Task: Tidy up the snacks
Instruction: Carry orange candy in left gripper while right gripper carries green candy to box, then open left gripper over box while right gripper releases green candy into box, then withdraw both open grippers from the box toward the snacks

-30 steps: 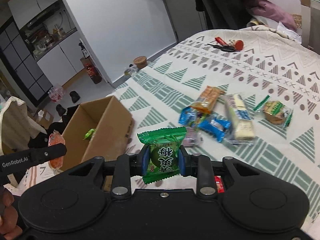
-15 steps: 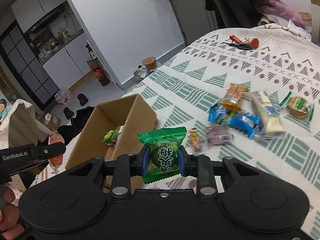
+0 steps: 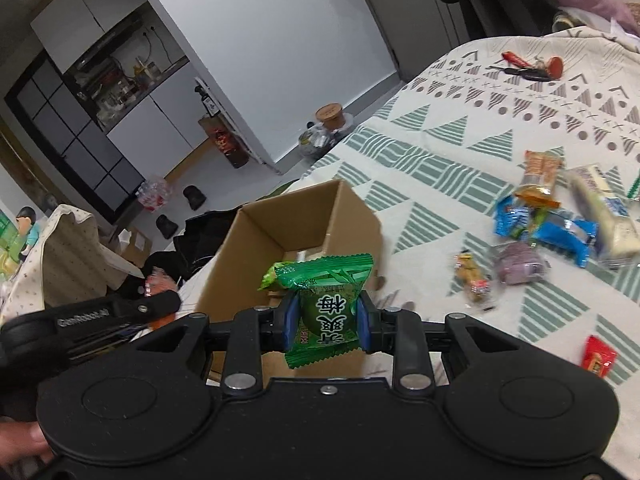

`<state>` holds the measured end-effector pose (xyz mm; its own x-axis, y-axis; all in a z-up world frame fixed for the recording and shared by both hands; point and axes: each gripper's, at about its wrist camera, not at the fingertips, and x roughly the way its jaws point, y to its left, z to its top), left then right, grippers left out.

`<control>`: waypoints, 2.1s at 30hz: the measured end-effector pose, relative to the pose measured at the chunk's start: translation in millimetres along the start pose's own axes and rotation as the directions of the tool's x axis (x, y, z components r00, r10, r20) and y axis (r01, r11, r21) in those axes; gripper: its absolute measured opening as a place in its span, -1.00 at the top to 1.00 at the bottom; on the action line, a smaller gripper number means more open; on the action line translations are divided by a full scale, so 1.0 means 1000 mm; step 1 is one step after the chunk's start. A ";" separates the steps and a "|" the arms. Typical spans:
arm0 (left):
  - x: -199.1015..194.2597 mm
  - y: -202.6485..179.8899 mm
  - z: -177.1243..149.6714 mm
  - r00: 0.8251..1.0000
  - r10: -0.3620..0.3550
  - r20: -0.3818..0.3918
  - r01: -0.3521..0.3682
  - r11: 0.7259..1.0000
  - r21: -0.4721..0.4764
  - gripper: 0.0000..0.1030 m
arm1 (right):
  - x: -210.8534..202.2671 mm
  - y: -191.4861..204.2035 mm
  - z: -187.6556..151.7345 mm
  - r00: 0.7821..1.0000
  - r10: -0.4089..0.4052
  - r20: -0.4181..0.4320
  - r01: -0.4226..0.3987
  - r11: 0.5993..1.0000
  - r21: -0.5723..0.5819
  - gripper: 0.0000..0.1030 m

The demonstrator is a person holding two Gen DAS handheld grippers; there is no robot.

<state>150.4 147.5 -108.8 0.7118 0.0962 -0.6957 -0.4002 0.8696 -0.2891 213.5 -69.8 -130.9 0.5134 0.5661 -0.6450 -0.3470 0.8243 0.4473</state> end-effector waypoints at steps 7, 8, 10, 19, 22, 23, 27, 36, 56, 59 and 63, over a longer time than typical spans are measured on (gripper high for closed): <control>0.022 0.010 0.009 0.999 -0.032 -0.029 0.032 0.999 -0.016 0.66 | 0.019 0.019 0.011 1.000 0.017 -0.014 -0.017 1.000 -0.009 0.45; 0.025 0.010 0.010 0.999 -0.037 -0.030 0.037 0.999 -0.014 0.66 | 0.022 0.021 0.013 1.000 0.018 -0.014 -0.018 1.000 -0.014 0.45; 0.030 0.010 0.012 0.999 -0.046 -0.025 0.045 0.999 -0.013 0.65 | 0.027 0.026 0.017 1.000 0.021 -0.017 -0.021 1.000 -0.018 0.45; 0.037 0.020 0.020 0.998 -0.056 -0.023 0.055 0.998 -0.037 0.58 | 0.049 0.037 0.021 0.999 0.019 -0.049 -0.020 0.999 -0.032 0.44; 0.036 0.025 0.020 0.998 -0.049 -0.036 0.047 0.998 -0.050 0.53 | 0.052 0.042 0.021 0.998 0.020 -0.056 -0.022 0.999 -0.036 0.33; 0.036 0.026 0.020 0.998 -0.047 -0.041 0.045 0.998 -0.053 0.50 | 0.051 0.042 0.021 0.999 0.010 -0.052 -0.012 0.999 -0.033 0.23; 0.033 0.030 0.018 0.998 -0.029 -0.049 0.026 0.998 -0.057 0.20 | 0.047 0.040 0.020 0.999 -0.005 -0.054 0.003 0.999 -0.032 0.16; 0.022 0.024 0.013 0.999 0.013 -0.045 -0.016 0.999 -0.048 -0.53 | 0.015 0.023 0.020 0.997 -0.055 -0.044 0.053 0.997 -0.051 0.03; -0.005 -0.038 -0.009 0.998 -0.049 -0.043 0.051 0.998 0.030 -1.00 | -0.078 -0.049 0.025 0.980 -0.200 0.025 0.201 0.978 -0.061 -0.77; -0.008 -0.050 -0.013 0.997 -0.059 -0.042 0.061 0.997 0.048 -1.00 | -0.091 -0.061 0.024 0.975 -0.219 0.036 0.221 0.973 -0.059 -0.85; -0.011 -0.065 -0.019 0.996 -0.082 -0.044 0.085 0.994 0.063 -1.00 | -0.105 -0.078 0.023 0.969 -0.242 0.045 0.244 0.969 -0.041 -1.00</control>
<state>157.5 80.9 -94.3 0.7165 0.0030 -0.6976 -0.3012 0.9033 -0.3054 204.9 -193.2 -83.4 0.6166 0.3492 -0.7056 -0.2437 0.9369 0.2507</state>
